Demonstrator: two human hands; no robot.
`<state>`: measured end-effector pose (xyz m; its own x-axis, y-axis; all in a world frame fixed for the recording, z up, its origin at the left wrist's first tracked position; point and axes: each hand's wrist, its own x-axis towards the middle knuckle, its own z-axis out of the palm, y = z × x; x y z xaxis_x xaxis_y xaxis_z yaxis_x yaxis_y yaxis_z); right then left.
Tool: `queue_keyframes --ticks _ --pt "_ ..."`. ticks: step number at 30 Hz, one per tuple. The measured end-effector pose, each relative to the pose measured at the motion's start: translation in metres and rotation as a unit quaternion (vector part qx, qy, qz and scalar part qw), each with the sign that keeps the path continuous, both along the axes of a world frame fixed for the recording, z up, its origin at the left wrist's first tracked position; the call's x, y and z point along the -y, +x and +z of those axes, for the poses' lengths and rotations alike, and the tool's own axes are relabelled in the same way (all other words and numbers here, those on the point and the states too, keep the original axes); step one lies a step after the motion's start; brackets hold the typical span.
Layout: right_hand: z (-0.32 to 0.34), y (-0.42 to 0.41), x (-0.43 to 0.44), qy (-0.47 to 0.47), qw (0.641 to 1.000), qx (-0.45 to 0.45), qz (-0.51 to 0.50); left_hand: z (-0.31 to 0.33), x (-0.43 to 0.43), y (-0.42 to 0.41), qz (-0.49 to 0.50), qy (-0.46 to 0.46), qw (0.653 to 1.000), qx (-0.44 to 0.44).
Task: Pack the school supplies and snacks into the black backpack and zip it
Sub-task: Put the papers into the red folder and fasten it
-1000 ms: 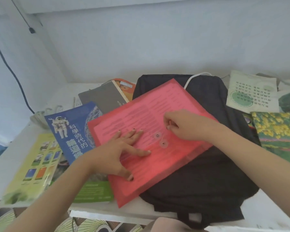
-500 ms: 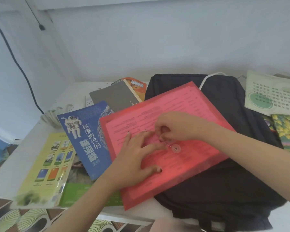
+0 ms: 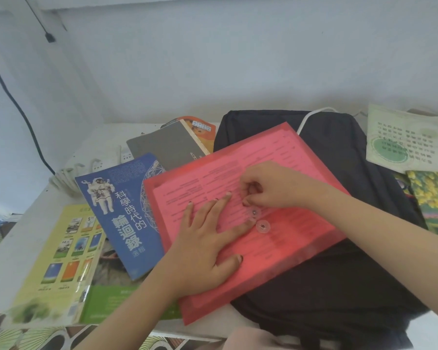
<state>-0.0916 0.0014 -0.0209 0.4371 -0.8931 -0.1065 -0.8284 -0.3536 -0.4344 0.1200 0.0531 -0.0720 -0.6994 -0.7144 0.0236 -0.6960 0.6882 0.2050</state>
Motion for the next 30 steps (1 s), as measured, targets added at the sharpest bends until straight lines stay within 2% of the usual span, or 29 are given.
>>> queue_keyframes --ticks 7,13,17,21,27,30 --pt "-0.006 -0.017 -0.009 -0.017 0.999 0.019 -0.042 -0.001 -0.001 -0.002 0.001 0.000 1.000 -0.019" --pt "-0.007 -0.028 -0.030 -0.044 0.998 0.007 -0.038 0.000 -0.002 -0.002 0.006 0.007 1.000 -0.022" --pt "-0.012 -0.037 -0.054 -0.094 0.995 -0.030 -0.010 0.000 -0.002 -0.001 0.002 0.007 1.000 -0.028" --pt "-0.015 -0.039 -0.074 -0.216 0.971 -0.095 0.029 -0.001 0.000 0.001 0.008 0.013 0.999 -0.040" --pt "-0.023 -0.031 -0.102 -0.268 0.947 -0.170 0.043 0.001 0.000 0.000 0.014 0.022 0.999 -0.031" --pt "-0.026 -0.023 -0.112 -0.262 0.951 -0.159 0.038 -0.001 0.000 0.000 0.014 0.019 0.999 -0.038"
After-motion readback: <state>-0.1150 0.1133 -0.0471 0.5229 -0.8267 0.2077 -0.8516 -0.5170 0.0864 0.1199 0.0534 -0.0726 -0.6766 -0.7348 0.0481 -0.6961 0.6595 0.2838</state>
